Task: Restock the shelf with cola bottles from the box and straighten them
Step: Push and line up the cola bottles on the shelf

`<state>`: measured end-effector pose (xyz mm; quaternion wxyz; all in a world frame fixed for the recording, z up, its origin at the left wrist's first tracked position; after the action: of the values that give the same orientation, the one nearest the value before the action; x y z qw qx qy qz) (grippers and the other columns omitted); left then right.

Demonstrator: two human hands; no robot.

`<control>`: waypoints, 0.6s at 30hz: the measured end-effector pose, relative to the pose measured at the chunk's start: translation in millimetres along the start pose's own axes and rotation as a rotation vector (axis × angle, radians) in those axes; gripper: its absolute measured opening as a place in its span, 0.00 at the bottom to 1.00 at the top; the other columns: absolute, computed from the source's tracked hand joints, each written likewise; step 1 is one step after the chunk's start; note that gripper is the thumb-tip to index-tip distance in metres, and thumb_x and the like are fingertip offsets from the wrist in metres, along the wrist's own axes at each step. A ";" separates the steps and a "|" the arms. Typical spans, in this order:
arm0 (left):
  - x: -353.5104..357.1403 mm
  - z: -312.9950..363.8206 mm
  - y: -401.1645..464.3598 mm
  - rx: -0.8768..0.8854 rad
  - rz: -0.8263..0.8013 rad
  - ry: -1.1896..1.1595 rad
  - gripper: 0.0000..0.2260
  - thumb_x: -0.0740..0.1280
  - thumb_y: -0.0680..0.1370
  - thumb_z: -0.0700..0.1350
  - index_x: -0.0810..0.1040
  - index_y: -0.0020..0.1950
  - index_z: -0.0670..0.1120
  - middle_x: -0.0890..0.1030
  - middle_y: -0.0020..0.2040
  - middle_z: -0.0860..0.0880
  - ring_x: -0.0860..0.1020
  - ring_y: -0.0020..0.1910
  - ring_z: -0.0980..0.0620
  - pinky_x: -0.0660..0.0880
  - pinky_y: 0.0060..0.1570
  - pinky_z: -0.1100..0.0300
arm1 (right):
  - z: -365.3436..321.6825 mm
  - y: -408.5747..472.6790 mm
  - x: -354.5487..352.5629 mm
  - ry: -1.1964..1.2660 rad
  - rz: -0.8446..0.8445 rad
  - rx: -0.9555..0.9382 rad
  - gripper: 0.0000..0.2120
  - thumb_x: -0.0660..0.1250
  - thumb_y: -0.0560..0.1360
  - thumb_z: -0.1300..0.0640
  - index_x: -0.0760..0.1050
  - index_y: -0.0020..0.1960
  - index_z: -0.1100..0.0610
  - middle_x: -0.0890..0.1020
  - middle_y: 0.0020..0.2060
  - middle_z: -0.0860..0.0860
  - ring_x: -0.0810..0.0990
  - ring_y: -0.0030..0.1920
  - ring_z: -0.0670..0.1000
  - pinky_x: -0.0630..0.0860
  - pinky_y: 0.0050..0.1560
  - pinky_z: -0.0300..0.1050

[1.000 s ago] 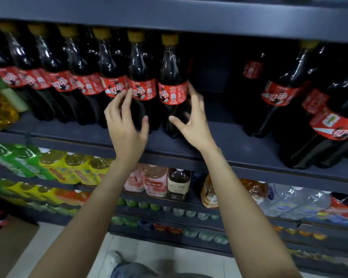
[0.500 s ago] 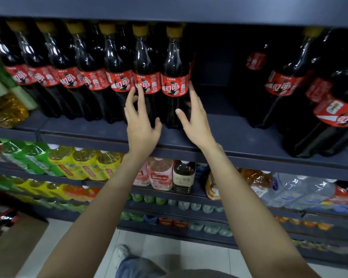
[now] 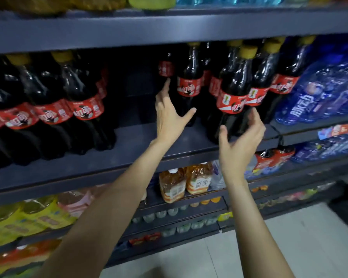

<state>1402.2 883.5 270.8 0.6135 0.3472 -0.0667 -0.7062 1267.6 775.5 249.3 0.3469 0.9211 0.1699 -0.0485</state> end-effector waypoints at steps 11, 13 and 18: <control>8.8 -3.5 4.6 -0.078 0.133 0.095 0.41 0.75 0.70 0.48 0.55 0.76 0.48 0.70 0.69 0.43 0.73 0.65 0.43 0.72 0.59 0.49 | -2.4 24.9 12.2 -0.102 -0.129 0.120 0.36 0.74 0.70 0.55 0.60 0.73 0.55 0.73 0.62 0.53 0.74 0.60 0.51 0.73 0.54 0.47; -11.4 -14.7 0.9 -0.074 0.201 0.127 0.41 0.76 0.70 0.48 0.56 0.76 0.49 0.70 0.69 0.44 0.72 0.66 0.44 0.71 0.59 0.50 | -8.0 19.4 15.5 -0.062 -0.154 0.077 0.37 0.76 0.68 0.53 0.62 0.71 0.54 0.75 0.60 0.51 0.75 0.58 0.50 0.73 0.52 0.45; -47.6 -46.4 22.4 -0.104 0.292 0.280 0.39 0.71 0.74 0.48 0.52 0.77 0.47 0.71 0.69 0.42 0.75 0.62 0.40 0.73 0.57 0.49 | -37.0 6.1 60.4 0.077 -0.326 0.033 0.38 0.77 0.65 0.50 0.63 0.70 0.51 0.75 0.60 0.49 0.76 0.56 0.48 0.76 0.54 0.51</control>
<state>1447.4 937.0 267.1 0.7298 0.3964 0.0061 -0.5569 1325.3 812.4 268.5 0.3127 0.8881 0.3294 -0.0715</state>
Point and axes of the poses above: each hand's wrist, its own y-axis towards the middle knuckle, its own x-axis out of the palm, z = x × y, the point moved 2 cm from there along y, towards the middle knuckle
